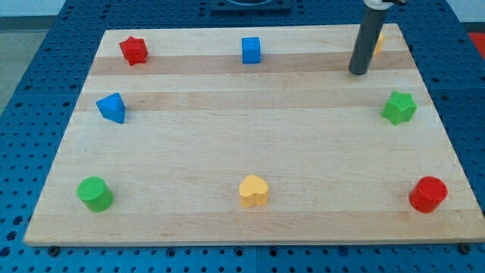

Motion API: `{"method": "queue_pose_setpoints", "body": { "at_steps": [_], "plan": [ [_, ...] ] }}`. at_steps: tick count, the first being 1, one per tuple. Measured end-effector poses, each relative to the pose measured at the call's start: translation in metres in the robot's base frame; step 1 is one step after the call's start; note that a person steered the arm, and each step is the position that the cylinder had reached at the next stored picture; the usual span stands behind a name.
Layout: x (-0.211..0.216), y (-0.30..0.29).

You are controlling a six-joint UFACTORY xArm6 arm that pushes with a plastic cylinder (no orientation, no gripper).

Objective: Keep the yellow hexagon at the bottom right side of the blue cube

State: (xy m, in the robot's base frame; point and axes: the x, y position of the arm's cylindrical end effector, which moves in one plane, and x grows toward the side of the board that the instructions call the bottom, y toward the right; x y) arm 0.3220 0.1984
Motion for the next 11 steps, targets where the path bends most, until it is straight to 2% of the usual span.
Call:
{"method": "queue_pose_setpoints", "body": {
  "at_steps": [1,2,4,5,6,7,9,11],
  "plan": [
    [-0.002,0.055],
    [-0.002,0.055],
    [-0.079,0.058],
    [-0.081,0.059],
    [-0.126,0.073],
    [-0.127,0.063],
    [-0.091,0.042],
    [-0.038,-0.037]
  ]
}}
